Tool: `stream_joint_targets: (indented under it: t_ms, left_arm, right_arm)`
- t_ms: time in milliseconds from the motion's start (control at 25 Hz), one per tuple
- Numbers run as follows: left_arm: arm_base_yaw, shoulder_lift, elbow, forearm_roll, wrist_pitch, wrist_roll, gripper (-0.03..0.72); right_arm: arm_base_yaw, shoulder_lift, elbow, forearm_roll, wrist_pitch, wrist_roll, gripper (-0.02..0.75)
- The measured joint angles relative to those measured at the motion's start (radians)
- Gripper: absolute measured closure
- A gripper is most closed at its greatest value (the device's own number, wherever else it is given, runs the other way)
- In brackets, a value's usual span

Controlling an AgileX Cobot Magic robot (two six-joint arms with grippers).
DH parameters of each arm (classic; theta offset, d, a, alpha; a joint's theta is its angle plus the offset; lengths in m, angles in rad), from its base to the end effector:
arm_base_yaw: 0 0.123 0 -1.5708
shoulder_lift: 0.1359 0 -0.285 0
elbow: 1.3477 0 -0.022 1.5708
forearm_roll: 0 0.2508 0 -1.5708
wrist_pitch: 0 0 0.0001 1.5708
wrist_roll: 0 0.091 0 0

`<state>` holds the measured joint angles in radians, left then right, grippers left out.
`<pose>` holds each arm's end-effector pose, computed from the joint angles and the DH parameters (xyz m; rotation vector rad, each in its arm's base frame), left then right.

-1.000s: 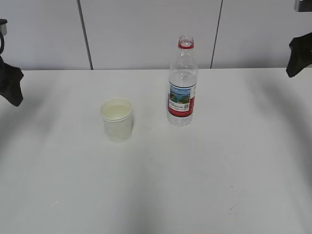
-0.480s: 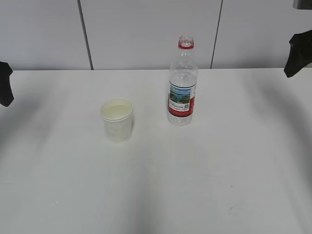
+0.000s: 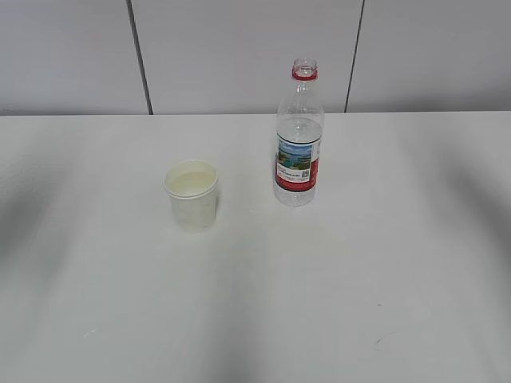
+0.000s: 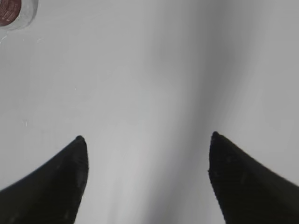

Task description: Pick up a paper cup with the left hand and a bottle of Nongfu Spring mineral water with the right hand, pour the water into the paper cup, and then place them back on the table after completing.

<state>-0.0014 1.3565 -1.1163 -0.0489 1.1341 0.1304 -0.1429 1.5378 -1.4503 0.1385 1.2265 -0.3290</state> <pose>0.2543 -0.0044 0.3034 0.1676 2.8503 -0.0411 0.3092 -0.0325 0.3435 -0.2244 2.7656 0.0744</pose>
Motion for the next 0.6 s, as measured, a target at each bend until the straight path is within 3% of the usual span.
stream_joint_targets:
  t_ms: [600]
  left_arm:
    - [0.000,-0.575,0.353,0.034,0.003,0.000,0.166]
  right_arm:
    - [0.000,-0.430,0.377,-0.001,0.014,-0.034,0.147]
